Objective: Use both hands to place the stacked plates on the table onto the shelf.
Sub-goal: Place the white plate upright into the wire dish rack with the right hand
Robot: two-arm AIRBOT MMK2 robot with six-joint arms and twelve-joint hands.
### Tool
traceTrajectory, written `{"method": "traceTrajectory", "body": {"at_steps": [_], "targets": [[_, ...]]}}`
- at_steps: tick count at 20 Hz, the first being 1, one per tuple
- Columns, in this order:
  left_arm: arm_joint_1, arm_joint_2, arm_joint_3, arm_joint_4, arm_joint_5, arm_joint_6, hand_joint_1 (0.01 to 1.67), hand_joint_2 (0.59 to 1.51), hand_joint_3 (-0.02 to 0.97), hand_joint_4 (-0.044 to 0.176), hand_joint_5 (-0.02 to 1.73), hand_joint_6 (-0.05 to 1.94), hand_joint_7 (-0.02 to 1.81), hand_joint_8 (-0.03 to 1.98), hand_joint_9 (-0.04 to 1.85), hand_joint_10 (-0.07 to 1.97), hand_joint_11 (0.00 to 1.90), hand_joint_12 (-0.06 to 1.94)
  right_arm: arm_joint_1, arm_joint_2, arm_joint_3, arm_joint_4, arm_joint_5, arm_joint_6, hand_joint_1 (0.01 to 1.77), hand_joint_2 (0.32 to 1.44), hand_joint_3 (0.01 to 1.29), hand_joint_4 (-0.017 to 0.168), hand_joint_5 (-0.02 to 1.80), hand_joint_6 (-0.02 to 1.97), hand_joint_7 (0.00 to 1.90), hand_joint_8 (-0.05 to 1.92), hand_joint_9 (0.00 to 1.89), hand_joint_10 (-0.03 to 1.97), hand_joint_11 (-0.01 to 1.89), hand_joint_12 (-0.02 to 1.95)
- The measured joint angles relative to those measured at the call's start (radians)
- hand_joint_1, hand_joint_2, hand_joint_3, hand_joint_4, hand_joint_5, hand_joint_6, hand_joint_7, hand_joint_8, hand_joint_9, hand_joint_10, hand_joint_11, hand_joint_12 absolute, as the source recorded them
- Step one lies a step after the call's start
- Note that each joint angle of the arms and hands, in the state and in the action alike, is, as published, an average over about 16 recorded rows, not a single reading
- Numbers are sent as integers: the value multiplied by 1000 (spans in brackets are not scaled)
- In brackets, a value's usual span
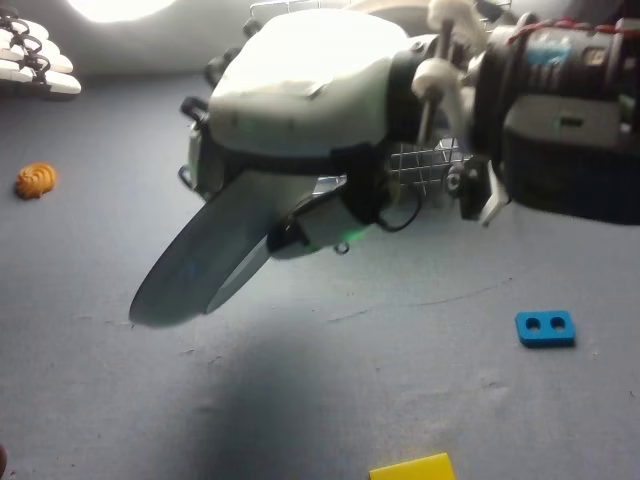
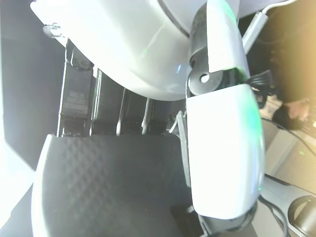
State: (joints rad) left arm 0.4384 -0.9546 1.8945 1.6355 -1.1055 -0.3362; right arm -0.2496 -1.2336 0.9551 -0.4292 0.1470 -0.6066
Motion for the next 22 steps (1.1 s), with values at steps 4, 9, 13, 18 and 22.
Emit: {"method": "traceTrajectory", "body": {"at_steps": [4, 9, 13, 18, 22], "targets": [[0, 0, -2, 0, 5, 0, 15, 1181, 21, 2, 41, 17, 23, 18, 21, 11, 16, 7, 52, 37, 5, -164, 13, 250, 1203, 970, 12, 13, 1028, 801, 1141, 750, 1318, -4, 970, 800], [0, 0, -5, 0, 9, 0, 15, 1180, 21, 2, 36, 17, 22, 18, 22, 10, 17, 7, 114, 73, 27, -367, -17, 593, 1203, 970, 12, 14, 1026, 807, 1139, 756, 1321, -4, 969, 801], [0, 0, -8, 0, 10, 0, 15, 1179, 21, 2, 32, 17, 21, 18, 22, 10, 17, 7, 157, 97, 47, -437, -65, 780, 1203, 970, 12, 14, 1027, 802, 1142, 751, 1327, -4, 966, 801], [0, 0, -11, 0, 10, 0, 15, 1180, 21, 2, 31, 17, 21, 17, 22, 10, 17, 7, 183, 116, 83, -434, -146, 881, 1204, 970, 12, 14, 1027, 795, 1143, 747, 1324, -4, 958, 801], [0, 0, -13, 0, 11, 0, 15, 1180, 22, 2, 34, 17, 24, 17, 22, 10, 17, 7, 180, 123, 122, -430, -180, 921, 1206, 971, 12, 13, 1027, 788, 1144, 741, 1324, -4, 952, 801]]}}
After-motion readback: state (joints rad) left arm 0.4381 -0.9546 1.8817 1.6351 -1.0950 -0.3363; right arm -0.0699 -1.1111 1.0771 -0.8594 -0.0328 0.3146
